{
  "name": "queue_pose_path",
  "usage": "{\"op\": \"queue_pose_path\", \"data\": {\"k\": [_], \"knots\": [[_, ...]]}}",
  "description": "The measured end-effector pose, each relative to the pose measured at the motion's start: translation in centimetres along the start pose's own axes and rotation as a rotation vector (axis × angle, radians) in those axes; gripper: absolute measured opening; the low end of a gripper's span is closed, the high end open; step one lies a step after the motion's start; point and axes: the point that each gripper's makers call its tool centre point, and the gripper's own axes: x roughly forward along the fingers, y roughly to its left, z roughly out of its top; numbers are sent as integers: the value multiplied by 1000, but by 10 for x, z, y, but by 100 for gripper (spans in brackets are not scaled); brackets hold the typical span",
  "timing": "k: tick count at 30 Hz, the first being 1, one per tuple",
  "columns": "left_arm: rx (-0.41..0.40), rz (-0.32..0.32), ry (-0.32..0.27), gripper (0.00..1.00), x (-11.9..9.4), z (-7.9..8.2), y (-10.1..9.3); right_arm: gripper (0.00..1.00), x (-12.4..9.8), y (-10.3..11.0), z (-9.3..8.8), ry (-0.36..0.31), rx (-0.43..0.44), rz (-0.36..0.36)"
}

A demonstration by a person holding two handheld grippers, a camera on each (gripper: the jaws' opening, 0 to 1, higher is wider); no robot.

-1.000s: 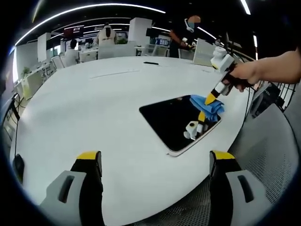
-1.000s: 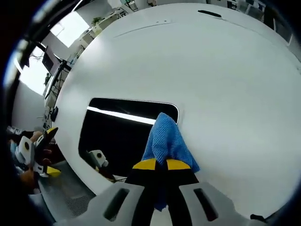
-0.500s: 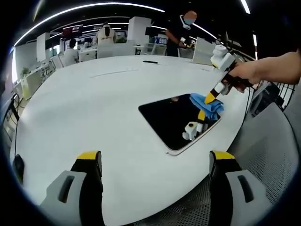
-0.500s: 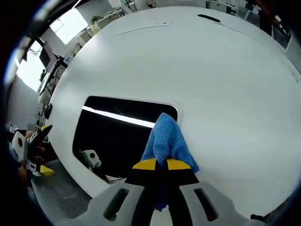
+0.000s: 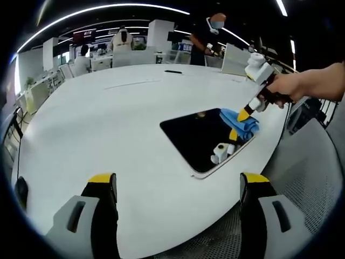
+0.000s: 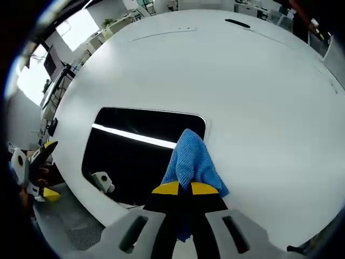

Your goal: Wipe the mirror surface with the cleaning cloth until all visible marks leave the cleaned area.

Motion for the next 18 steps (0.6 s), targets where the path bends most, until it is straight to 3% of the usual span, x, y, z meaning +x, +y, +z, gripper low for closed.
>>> {"op": "queue_pose_path", "data": {"k": [18], "knots": [[-1,2,-12,94,-1,2,0,0,-4,6,-15,3,0,-4]]}}
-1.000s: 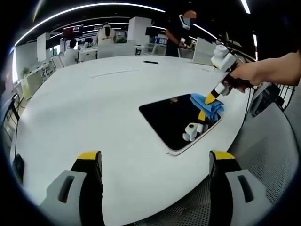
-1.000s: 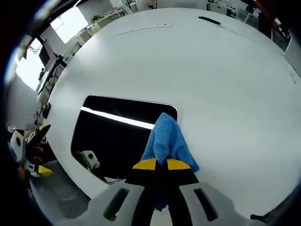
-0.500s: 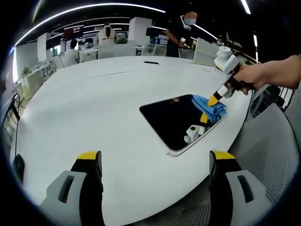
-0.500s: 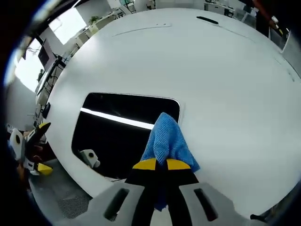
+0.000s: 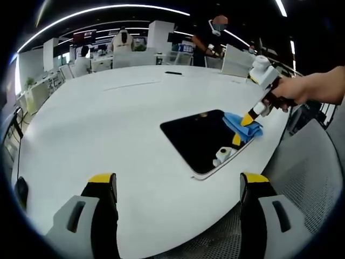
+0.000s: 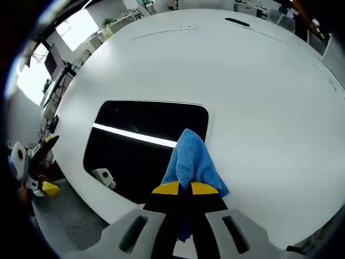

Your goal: Wipe the mirror surface with the cleaning cloth until all visible marks leave the cleaned area.

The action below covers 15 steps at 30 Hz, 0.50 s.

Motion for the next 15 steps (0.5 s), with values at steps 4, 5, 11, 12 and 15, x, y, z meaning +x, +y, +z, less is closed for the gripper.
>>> {"op": "queue_pose_path", "data": {"k": [4,5,11,12,15], "knots": [[-2,5,-4,94,-1,1,1,0,0,0,-3,1,2,2],[-1,5,-3,94,-1,0,1,0,0,1,-4,1,3,3],[5,-1,4,94,0,-1,-1,0,-2,2,-9,-2,10,6],[7,-2,5,94,0,-1,-1,0,-2,2,-9,-3,12,7],[9,1,6,93,0,-1,0,0,-3,4,-13,-3,14,10]]}}
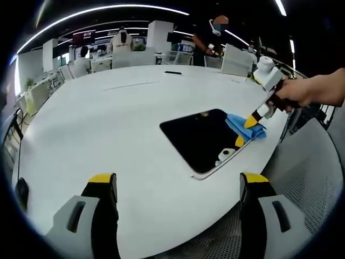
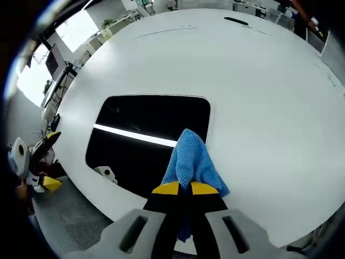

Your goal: Wipe the mirror surface with the cleaning cloth until all visible marks leave the cleaned area.

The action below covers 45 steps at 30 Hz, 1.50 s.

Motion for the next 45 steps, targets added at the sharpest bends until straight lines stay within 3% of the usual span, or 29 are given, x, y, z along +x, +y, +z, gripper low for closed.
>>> {"op": "queue_pose_path", "data": {"k": [15,45], "knots": [[-2,4,3,92,0,-1,0,0,-3,5,-13,15,-6,5],[4,1,12,91,0,-2,0,0,-1,12,-10,21,12,-1]]}}
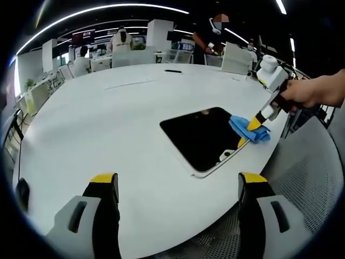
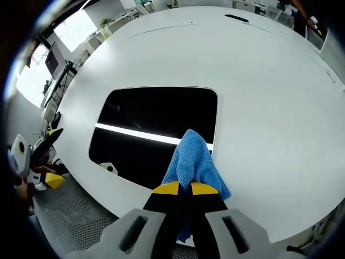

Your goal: Wipe the mirror surface with the cleaning cloth until all visible marks leave the cleaned area.

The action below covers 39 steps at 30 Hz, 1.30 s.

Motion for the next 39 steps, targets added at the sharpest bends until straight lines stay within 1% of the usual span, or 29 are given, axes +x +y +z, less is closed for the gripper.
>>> {"op": "queue_pose_path", "data": {"k": [4,19,39], "knots": [[-2,0,2,91,0,-1,0,0,1,4,1,0,1,2],[-2,-4,1,92,0,-1,-1,0,7,30,6,7,-29,17],[0,-10,1,91,0,0,-2,0,11,54,10,14,-52,34]]}}
